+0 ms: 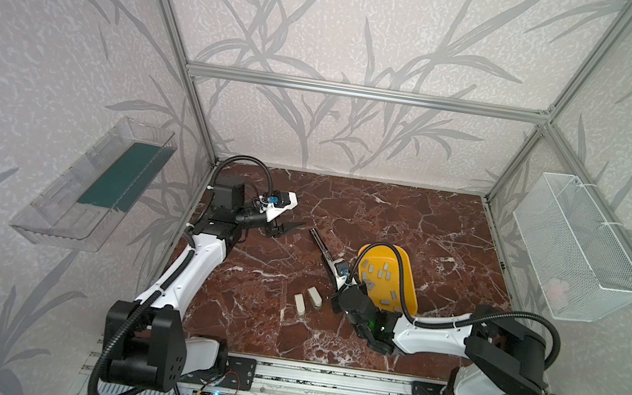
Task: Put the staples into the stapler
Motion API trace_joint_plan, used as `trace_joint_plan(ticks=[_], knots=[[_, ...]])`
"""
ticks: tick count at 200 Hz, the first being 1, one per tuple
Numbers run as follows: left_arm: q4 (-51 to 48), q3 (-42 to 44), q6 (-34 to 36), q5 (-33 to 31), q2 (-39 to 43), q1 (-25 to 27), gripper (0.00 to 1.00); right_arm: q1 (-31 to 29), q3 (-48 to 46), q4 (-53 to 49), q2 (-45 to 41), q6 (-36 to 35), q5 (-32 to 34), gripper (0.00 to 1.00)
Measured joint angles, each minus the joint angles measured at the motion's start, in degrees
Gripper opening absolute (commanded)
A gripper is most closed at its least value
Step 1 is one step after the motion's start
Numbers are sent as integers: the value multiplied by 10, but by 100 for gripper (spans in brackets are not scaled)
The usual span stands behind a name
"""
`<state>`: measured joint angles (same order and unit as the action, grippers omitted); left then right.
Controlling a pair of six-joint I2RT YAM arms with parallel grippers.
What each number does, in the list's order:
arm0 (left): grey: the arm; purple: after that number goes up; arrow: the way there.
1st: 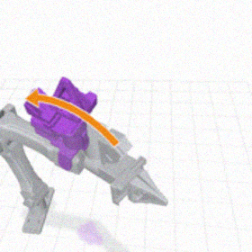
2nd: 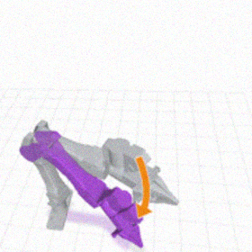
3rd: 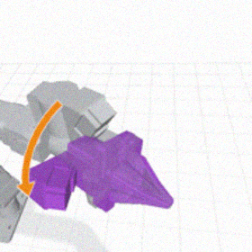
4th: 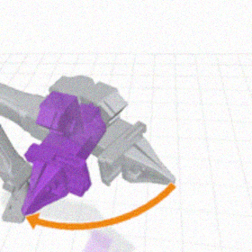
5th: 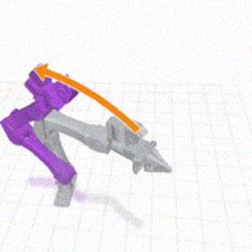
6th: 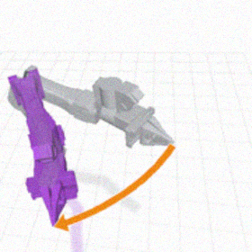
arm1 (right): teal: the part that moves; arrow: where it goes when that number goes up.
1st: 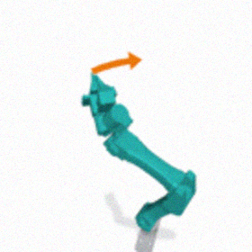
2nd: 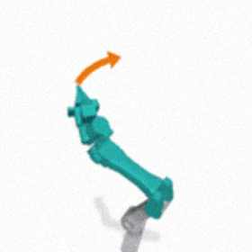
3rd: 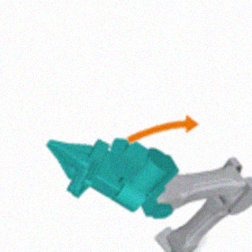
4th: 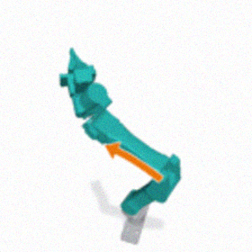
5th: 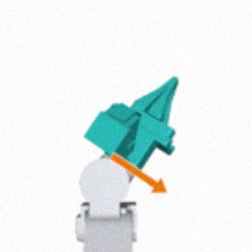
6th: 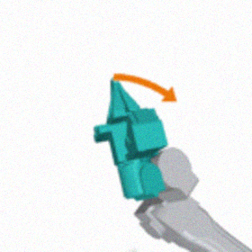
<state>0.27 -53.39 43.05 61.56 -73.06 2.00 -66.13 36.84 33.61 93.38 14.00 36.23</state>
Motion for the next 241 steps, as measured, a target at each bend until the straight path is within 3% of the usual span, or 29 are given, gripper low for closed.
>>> trace_joint_plan(ticks=[50, 69, 116, 182, 241], knots=[[-38, 0, 47, 0, 1, 23, 67, 0, 17, -56, 41, 72, 16, 0], [-54, 0, 63, -1, 1, 30, 67, 0, 21, -71, 56, 96, 17, 8], [-82, 0, 92, -6, 1, 42, 67, 0, 36, -93, 64, 144, 17, 10], [-100, -1, 112, -14, 1, 44, 67, 0, 45, -115, 63, 161, 11, 44], [-129, -10, 148, -21, -6, 49, 67, -3, 45, -130, 38, 143, 8, 58]])
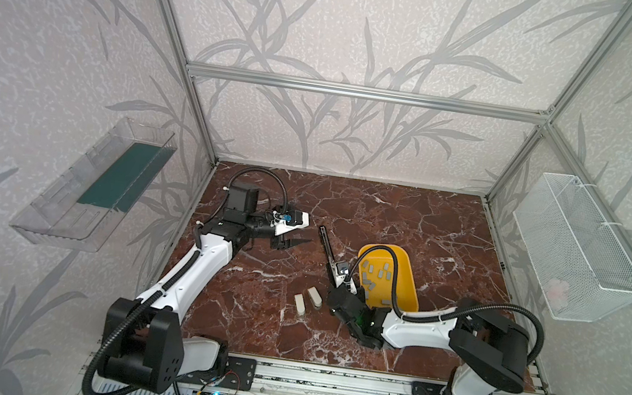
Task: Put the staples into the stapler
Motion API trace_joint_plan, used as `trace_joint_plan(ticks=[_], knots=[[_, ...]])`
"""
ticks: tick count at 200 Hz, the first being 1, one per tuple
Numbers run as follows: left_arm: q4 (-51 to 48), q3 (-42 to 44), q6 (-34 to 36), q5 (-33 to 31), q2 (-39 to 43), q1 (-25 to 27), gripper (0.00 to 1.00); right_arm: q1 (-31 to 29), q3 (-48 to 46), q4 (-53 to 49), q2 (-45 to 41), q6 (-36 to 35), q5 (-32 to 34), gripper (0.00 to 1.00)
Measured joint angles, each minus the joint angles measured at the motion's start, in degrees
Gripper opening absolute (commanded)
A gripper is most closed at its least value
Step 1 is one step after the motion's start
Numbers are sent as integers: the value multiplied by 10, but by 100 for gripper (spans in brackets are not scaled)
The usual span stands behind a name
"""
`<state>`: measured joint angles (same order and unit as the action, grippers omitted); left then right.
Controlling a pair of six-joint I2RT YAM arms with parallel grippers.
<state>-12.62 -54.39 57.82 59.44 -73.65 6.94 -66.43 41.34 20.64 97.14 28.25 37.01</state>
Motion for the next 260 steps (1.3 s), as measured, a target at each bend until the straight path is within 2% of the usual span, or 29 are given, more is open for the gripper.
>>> trace_joint_plan(ticks=[35, 59, 100, 124, 173, 213, 260], knots=[[-43, 0, 64, -21, -16, 14, 67, -5, 0, 0, -50, -42, -1, 78], [-79, -3, 111, -47, -33, 28, 67, -5, -5, 2, -103, -76, 0, 84], [-153, -8, 218, -107, -62, 70, 64, -6, -76, 54, -233, -144, 28, 85], [-184, -8, 264, -134, -70, 95, 63, 3, -115, 85, -272, -164, 40, 86], [-214, -8, 316, -178, -76, 161, 63, 30, -127, 91, -277, -165, 47, 86], [-249, -14, 338, -225, -119, 224, 58, 30, -127, 91, -276, -165, 47, 86], [-268, -19, 357, -290, -153, 273, 57, 30, -127, 89, -275, -165, 48, 86]])
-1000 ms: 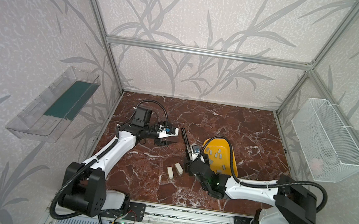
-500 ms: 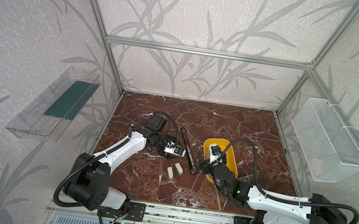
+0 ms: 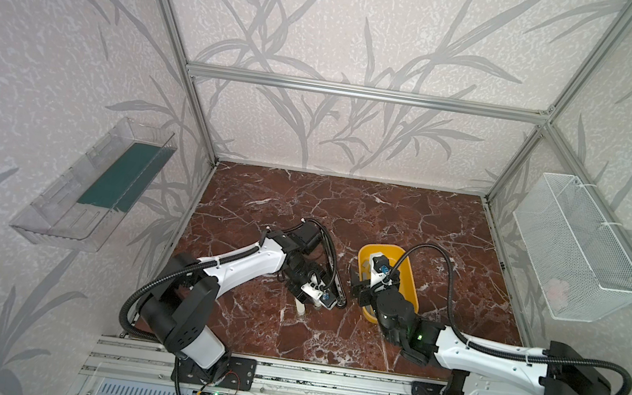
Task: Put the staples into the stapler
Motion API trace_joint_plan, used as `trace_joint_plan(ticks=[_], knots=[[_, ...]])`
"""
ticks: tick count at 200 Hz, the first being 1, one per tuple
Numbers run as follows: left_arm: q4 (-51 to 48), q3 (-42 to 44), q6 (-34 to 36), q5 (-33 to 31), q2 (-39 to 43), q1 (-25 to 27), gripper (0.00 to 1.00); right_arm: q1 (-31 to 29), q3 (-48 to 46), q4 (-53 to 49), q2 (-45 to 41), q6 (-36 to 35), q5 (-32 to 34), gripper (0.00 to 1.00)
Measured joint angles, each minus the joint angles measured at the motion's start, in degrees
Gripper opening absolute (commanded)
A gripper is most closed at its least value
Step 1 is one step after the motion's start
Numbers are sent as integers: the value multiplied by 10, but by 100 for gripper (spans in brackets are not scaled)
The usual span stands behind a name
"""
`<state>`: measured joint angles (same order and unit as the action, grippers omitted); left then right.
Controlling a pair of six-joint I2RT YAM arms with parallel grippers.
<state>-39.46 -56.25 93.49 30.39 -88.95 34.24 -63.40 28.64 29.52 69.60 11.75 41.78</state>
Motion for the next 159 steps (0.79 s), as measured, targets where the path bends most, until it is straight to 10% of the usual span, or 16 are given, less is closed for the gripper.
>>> trace_joint_plan(ticks=[159], knots=[[5, -10, -8, -112, -67, 57, 52, 3, 2, -16, 9, 9, -3, 86]])
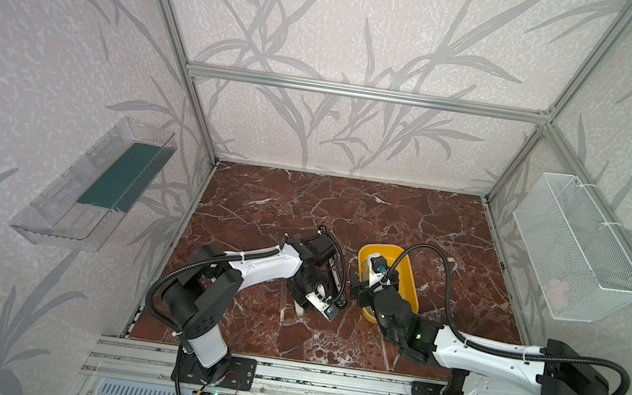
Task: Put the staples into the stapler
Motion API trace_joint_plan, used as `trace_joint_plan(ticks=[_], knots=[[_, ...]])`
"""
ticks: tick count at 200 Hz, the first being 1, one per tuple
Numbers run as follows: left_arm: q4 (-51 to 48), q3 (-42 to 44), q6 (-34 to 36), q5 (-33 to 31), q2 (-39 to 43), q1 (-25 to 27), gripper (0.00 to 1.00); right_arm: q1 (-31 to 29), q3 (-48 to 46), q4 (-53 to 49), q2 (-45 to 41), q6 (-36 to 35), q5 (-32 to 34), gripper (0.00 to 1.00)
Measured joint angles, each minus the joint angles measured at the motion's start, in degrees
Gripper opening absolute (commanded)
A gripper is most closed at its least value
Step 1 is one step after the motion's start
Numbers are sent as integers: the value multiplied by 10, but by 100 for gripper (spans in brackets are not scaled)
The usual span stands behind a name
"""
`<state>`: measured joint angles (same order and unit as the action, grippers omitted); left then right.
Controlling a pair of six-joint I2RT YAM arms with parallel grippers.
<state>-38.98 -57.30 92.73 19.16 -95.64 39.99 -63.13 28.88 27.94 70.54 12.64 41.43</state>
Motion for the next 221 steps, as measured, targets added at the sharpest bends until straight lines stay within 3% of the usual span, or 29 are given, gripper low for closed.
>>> trace_joint_plan(ticks=[69, 118, 132, 186, 221], knots=[[2, -6, -9, -11, -2, 10, 43, 1, 0, -3, 0, 9, -5, 86], [-9, -19, -14, -11, -11, 12, 18, 2, 0, -6, 0, 11, -5, 86], [-13, -25, -17, -11, -12, 12, 0, 3, 0, -8, 0, 11, -5, 86], [-36, -50, -30, -5, -7, 2, 0, 10, -1, -12, -3, 32, 0, 87], [-27, -50, -50, 30, 52, -29, 0, 40, -37, -9, -57, 84, -12, 85]])
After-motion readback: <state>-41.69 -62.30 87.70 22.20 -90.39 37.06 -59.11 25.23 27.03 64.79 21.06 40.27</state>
